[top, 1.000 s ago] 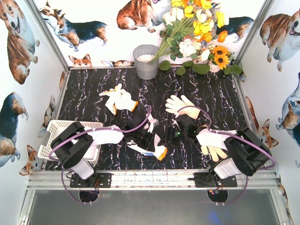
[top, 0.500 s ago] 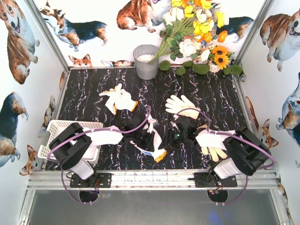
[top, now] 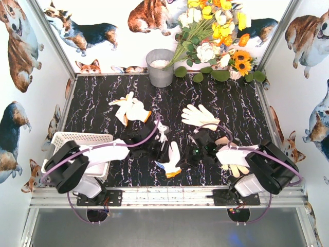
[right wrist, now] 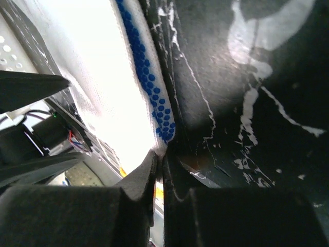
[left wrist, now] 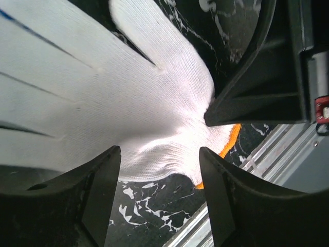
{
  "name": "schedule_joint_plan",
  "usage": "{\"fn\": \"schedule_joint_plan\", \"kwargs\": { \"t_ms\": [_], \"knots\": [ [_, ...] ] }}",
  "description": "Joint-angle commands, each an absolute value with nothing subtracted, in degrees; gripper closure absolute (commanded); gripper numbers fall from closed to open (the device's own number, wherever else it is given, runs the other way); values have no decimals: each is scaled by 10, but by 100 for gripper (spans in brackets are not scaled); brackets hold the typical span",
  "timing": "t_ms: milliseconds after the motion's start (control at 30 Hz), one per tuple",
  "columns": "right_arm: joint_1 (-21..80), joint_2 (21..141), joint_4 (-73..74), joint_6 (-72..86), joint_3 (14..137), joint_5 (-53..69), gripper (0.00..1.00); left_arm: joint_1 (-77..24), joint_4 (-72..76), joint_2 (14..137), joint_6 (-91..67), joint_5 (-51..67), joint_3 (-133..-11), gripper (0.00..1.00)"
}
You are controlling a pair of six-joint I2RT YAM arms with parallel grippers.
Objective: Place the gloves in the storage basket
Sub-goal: Pair the glove with the glove.
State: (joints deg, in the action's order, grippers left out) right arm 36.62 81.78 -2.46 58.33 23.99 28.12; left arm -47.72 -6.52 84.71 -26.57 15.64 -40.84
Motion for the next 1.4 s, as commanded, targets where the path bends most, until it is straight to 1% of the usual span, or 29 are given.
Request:
{"fn": "schedule_joint_plan", "kwargs": {
  "t_ms": [0,167,300,433,500,633,800,933,1033,1233,1367],
  "knots": [
    [372,790,-71,658,210,224,100,-455,-74,795,-316,105,-392,40],
    [401,778,-90,716,200,159,100,-432,-65,752,-376,78,-365,31],
    [424,775,-99,745,200,118,100,-407,-50,749,-398,75,-336,31],
    [435,758,-87,763,195,90,100,-382,-4,759,-416,86,-303,32],
    [438,750,-81,770,193,81,100,-370,29,771,-423,100,-295,36],
    [448,744,-77,777,194,74,100,-355,93,816,-429,129,-298,45],
    [467,759,-85,787,201,71,92,-344,138,875,-424,148,-316,60],
    [480,791,-109,789,215,81,86,-342,123,915,-383,147,-352,70],
    [493,822,-130,788,234,93,83,-342,110,938,-345,150,-379,78],
    [509,871,-148,774,273,110,77,-342,129,991,-272,211,-421,86],
    [509,864,-143,765,279,105,67,-343,136,1029,-244,262,-462,87]
  ]
}}
